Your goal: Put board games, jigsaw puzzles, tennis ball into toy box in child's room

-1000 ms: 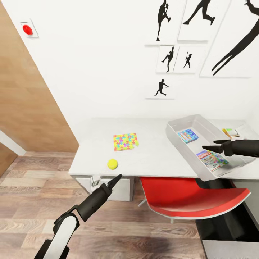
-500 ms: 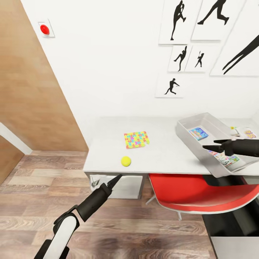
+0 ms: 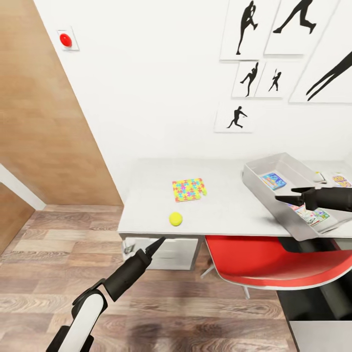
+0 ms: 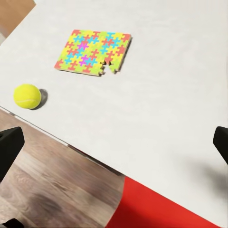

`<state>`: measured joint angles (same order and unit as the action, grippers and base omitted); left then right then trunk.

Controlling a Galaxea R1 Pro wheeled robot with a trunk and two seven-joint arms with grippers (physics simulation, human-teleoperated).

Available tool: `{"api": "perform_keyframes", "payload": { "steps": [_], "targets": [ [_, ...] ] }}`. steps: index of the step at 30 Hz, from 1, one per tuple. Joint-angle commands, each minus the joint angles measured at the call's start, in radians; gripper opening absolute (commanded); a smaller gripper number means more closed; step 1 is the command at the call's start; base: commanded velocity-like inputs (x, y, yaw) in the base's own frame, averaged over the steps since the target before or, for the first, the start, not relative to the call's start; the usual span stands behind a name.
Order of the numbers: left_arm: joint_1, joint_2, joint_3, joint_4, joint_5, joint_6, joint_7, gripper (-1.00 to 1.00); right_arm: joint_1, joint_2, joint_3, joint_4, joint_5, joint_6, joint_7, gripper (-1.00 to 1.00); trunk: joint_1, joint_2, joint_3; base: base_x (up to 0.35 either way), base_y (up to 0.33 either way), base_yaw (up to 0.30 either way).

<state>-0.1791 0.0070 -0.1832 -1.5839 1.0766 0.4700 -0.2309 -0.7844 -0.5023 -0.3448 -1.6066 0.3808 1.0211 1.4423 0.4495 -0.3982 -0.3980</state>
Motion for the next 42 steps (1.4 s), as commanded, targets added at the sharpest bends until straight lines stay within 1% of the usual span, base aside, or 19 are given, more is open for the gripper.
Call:
{"api": "perform_keyframes", "payload": {
  "steps": [1,13,32,37,40,41,42],
  "targets": [
    [-0.001,0.001,0.000,0.000,0.007,0.004,0.001,1.00,-0.001,0.000,0.000,-0.001,0.010,0.009,0.010,1.00,0.001,-0.002,-0.002,-0.002,0.115,0.000],
    [0.000,0.001,0.000,0.000,0.007,0.004,0.001,1.00,-0.001,0.002,0.004,-0.005,0.010,0.010,-0.012,1.00,0.001,-0.002,-0.002,0.039,0.216,0.000],
    [0.000,0.000,-0.002,0.000,0.008,0.005,0.000,1.00,0.000,0.004,0.008,-0.006,0.010,0.010,-0.017,1.00,0.001,-0.002,-0.002,0.051,0.285,0.000],
    [0.000,0.001,-0.002,0.000,0.008,0.005,0.000,1.00,0.002,0.015,0.009,-0.005,0.011,0.010,-0.017,1.00,0.001,-0.002,-0.002,0.011,0.315,0.000],
    [0.000,0.001,-0.002,0.000,0.007,0.005,0.002,1.00,0.004,0.041,0.010,-0.004,0.013,0.010,-0.018,1.00,0.001,-0.002,-0.002,0.006,0.290,0.000],
    [0.000,0.001,-0.002,0.000,0.007,0.005,0.002,1.00,0.004,0.041,0.010,-0.004,0.013,0.010,-0.018,1.00,0.001,-0.002,-0.002,0.005,0.257,0.000],
    [0.000,0.000,-0.002,0.001,0.007,0.005,0.003,1.00,0.008,0.054,0.010,-0.003,0.013,0.010,-0.018,1.00,0.001,-0.002,-0.002,0.004,0.206,0.000]
  ]
}}
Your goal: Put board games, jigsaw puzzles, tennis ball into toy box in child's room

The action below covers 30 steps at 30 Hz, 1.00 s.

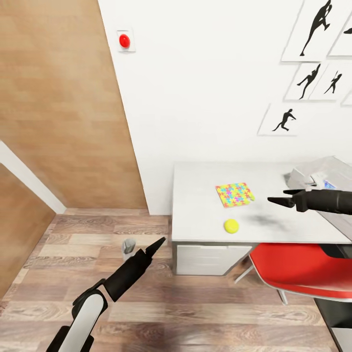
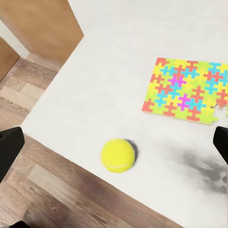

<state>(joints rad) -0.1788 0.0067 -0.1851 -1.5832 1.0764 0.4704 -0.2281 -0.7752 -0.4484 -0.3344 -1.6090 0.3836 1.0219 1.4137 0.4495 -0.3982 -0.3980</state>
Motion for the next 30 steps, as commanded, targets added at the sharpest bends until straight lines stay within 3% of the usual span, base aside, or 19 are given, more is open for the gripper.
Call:
{"api": "perform_keyframes", "payload": {
  "steps": [1,4,6,7,9,10,13,16,18,21,26,30],
  "targets": [
    [-0.001,0.000,0.000,0.000,0.007,0.004,0.001,1.00,0.005,0.016,0.000,-0.001,0.012,0.009,0.010,1.00,0.001,-0.002,-0.002,0.003,0.165,0.000],
    [-0.001,0.000,0.000,0.000,0.007,0.003,0.002,1.00,0.016,0.035,0.000,-0.001,0.014,0.007,0.007,1.00,0.001,-0.002,-0.002,0.003,0.143,0.000],
    [0.000,0.000,0.000,0.001,0.005,0.003,0.004,1.00,0.047,0.075,0.000,-0.002,0.020,0.004,-0.004,1.00,0.001,-0.002,-0.002,0.002,0.095,0.000],
    [0.000,0.000,0.000,0.001,0.005,0.003,0.004,1.00,0.047,0.075,0.000,-0.002,0.020,0.004,-0.004,1.00,0.001,-0.002,-0.002,0.002,0.084,0.000],
    [0.000,0.001,0.000,0.001,0.004,0.003,0.008,1.00,0.082,0.118,0.000,-0.003,0.026,-0.002,-0.038,1.00,0.001,-0.002,-0.002,0.001,0.061,0.000],
    [0.000,0.001,0.000,0.001,0.004,0.003,0.008,1.00,0.082,0.118,0.000,-0.003,0.026,-0.002,-0.038,1.00,0.001,-0.002,-0.002,0.001,0.054,0.000],
    [0.003,0.001,0.001,0.002,0.003,0.003,0.011,1.00,0.127,0.180,-0.003,-0.004,0.030,-0.020,-0.138,1.00,0.001,-0.002,-0.002,0.001,0.035,0.000],
    [0.004,0.001,0.002,0.003,0.003,0.003,0.012,1.00,0.139,0.198,-0.005,-0.004,0.031,-0.031,-0.179,1.00,0.001,-0.002,-0.002,0.000,0.024,0.000],
    [0.004,0.001,0.002,0.003,0.002,0.003,0.014,1.00,0.165,0.234,-0.007,-0.004,0.031,-0.061,-0.262,1.00,0.001,-0.002,-0.002,0.000,0.016,0.000],
    [0.005,0.001,0.002,0.004,0.002,0.003,0.016,1.00,0.178,0.251,-0.007,-0.004,0.031,-0.081,-0.303,1.00,0.001,-0.002,-0.002,0.000,0.012,0.000],
    [0.005,0.000,0.002,0.010,0.001,0.004,0.035,1.00,0.223,0.314,-0.013,-0.005,0.031,-0.164,-0.449,1.00,0.001,-0.002,-0.002,0.000,0.007,0.000],
    [0.005,0.000,0.002,0.014,0.001,0.004,0.048,1.00,0.236,0.341,-0.019,-0.005,0.029,-0.198,-0.507,1.00,0.001,-0.002,-0.002,0.000,0.004,0.000]
  ]
}}
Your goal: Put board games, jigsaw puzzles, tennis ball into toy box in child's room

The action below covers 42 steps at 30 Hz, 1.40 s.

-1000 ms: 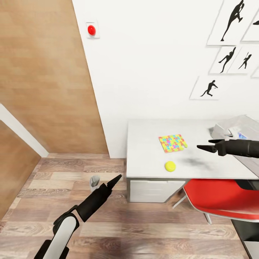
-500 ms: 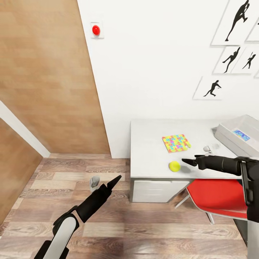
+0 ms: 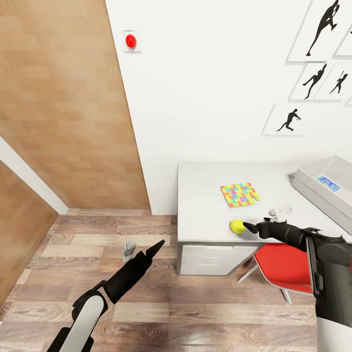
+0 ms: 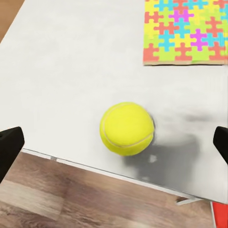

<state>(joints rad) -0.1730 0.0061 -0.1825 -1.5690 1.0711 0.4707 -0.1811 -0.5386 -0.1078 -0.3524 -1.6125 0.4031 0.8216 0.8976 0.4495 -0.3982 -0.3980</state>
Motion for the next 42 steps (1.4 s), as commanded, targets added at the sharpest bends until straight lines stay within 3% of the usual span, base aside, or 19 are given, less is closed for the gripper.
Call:
{"api": "perform_keyframes", "payload": {
  "steps": [1,6,14,24,42],
  "targets": [
    [-0.001,0.000,0.000,0.001,0.007,0.004,0.007,1.00,0.004,0.012,-0.005,-0.001,0.009,-0.010,-0.013,1.00,0.001,-0.002,-0.002,0.000,0.002,0.000],
    [0.000,0.000,0.000,0.005,0.007,0.004,0.020,1.00,0.015,0.037,-0.015,-0.001,0.006,-0.036,-0.055,1.00,0.001,-0.002,-0.002,0.000,0.002,0.000],
    [-0.001,0.000,0.000,0.011,0.006,0.005,0.031,1.00,0.022,0.053,-0.040,-0.001,0.002,-0.052,-0.082,1.00,0.001,-0.002,-0.002,0.000,0.000,0.000],
    [-0.003,0.000,-0.001,0.019,0.006,0.005,0.035,1.00,0.025,0.060,-0.064,-0.001,0.001,-0.058,-0.092,1.00,0.001,-0.002,-0.002,0.000,0.000,0.000],
    [-0.006,0.000,-0.002,0.024,0.006,0.005,0.036,1.00,0.020,0.068,-0.066,-0.001,0.000,-0.050,-0.097,1.00,0.001,-0.002,-0.002,0.000,0.000,0.000]
  ]
}}
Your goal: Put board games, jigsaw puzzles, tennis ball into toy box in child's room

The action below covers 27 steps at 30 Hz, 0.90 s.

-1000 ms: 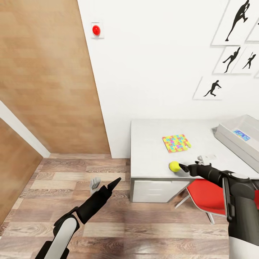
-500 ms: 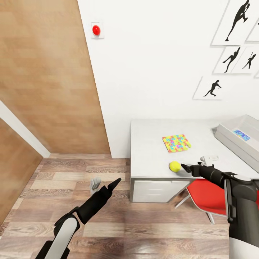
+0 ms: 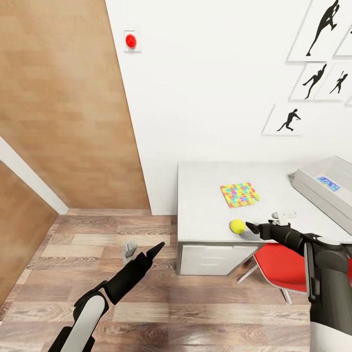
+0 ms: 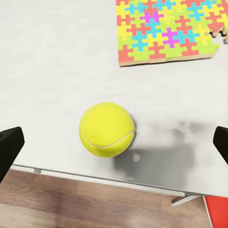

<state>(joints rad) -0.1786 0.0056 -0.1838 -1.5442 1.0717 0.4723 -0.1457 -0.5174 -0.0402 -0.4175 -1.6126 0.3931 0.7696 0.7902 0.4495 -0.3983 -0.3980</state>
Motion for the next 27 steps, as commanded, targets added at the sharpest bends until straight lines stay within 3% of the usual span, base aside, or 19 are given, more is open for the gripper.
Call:
{"api": "perform_keyframes", "payload": {
  "steps": [1,6,18,27],
  "targets": [
    [-0.001,0.000,0.000,0.000,0.006,0.004,0.000,1.00,-0.001,0.000,-0.001,-0.001,0.010,0.002,0.010,1.00,0.001,-0.002,-0.002,0.000,0.000,0.000],
    [-0.001,0.001,0.000,0.000,0.006,0.004,0.000,1.00,-0.003,0.008,-0.001,-0.001,0.010,0.015,0.007,1.00,0.001,-0.002,-0.002,0.000,0.000,0.000],
    [-0.002,0.001,0.000,0.001,0.006,0.005,0.000,1.00,-0.004,0.069,0.002,-0.001,0.019,0.034,-0.020,1.00,0.001,-0.002,-0.002,0.000,0.000,0.000],
    [-0.002,0.000,-0.001,0.000,0.007,0.005,0.000,1.00,-0.004,0.102,0.038,-0.001,0.021,0.037,-0.143,1.00,0.001,-0.002,-0.002,0.000,0.000,0.000]
  ]
}}
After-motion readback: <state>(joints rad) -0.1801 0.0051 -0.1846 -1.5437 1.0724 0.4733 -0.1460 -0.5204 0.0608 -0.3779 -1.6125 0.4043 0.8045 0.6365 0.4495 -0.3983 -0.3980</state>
